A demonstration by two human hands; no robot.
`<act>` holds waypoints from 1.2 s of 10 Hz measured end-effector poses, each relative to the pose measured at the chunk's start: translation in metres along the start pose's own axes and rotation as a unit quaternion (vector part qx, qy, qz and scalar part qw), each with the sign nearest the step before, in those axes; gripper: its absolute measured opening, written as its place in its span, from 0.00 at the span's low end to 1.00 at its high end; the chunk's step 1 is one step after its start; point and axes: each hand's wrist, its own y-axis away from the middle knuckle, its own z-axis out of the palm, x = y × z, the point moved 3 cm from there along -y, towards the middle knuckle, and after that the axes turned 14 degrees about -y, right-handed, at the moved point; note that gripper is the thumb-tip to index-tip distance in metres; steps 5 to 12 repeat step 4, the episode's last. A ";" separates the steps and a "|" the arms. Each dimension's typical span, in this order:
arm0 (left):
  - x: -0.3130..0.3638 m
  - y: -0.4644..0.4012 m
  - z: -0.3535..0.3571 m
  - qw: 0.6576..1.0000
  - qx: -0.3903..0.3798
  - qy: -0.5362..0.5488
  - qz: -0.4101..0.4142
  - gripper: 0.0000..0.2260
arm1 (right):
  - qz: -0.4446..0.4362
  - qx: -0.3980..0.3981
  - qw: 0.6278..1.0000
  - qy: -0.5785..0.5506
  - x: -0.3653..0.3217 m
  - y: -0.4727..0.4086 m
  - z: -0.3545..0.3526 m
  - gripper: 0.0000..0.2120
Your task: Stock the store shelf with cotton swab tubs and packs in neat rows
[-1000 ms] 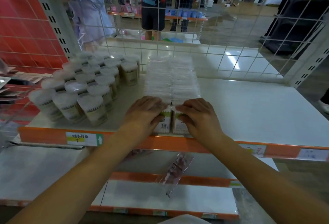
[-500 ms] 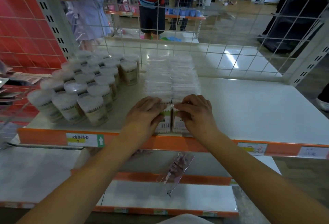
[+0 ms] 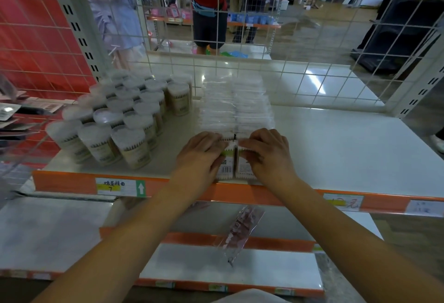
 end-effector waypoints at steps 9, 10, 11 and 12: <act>0.003 -0.012 -0.014 0.999 0.028 -0.022 0.040 0.19 | -0.035 -0.049 0.997 0.051 -0.015 -0.004 -0.009 0.17; 0.003 -0.012 -0.014 0.999 0.028 -0.022 0.040 0.19 | -0.035 -0.049 0.997 0.051 -0.015 -0.004 -0.009 0.17; 0.003 -0.012 -0.014 0.999 0.028 -0.022 0.040 0.19 | -0.035 -0.049 0.997 0.051 -0.015 -0.004 -0.009 0.17; 0.003 -0.012 -0.014 0.999 0.028 -0.022 0.040 0.19 | -0.035 -0.049 0.997 0.051 -0.015 -0.004 -0.009 0.17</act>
